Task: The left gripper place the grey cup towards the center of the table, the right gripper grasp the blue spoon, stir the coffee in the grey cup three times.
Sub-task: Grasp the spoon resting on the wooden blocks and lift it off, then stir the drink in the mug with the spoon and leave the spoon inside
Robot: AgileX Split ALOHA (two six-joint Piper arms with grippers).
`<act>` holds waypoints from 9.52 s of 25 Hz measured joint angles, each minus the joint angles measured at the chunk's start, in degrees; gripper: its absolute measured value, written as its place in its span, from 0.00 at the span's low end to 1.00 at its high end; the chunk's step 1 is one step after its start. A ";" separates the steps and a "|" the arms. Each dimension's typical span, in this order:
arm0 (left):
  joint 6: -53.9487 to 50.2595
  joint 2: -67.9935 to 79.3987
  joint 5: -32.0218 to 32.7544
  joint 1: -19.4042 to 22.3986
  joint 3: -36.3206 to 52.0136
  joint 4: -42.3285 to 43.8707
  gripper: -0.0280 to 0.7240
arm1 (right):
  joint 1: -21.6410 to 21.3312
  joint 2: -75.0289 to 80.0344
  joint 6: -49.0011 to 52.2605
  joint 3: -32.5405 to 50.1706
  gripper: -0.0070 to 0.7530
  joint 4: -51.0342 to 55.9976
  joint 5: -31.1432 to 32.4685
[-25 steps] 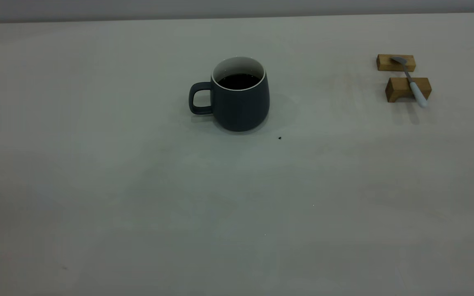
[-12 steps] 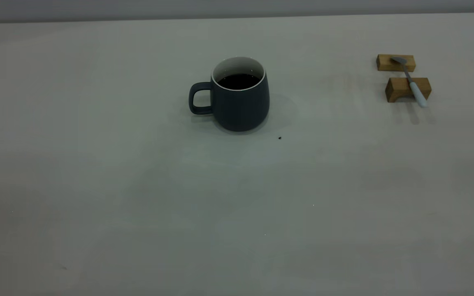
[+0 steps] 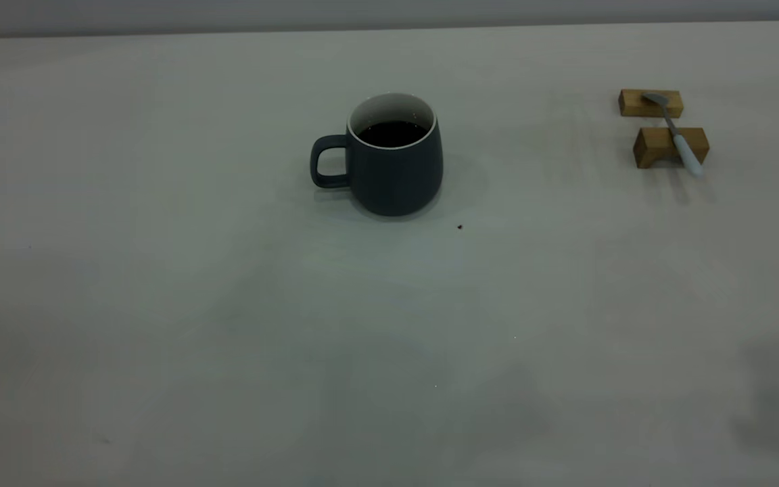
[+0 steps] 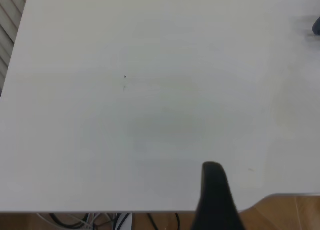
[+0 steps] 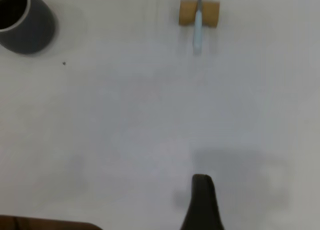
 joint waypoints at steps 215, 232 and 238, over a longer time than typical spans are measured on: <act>0.00 -0.05 0.00 0.00 0.00 0.00 0.82 | 11.66 93.28 18.60 -53.50 0.19 82.99 15.76; 0.00 -0.05 0.00 0.00 0.00 0.00 0.82 | 10.75 93.28 18.33 -53.50 0.20 76.05 17.88; 0.00 -0.05 0.00 0.00 0.00 0.00 0.82 | 10.75 93.28 18.21 -53.50 0.41 72.48 18.17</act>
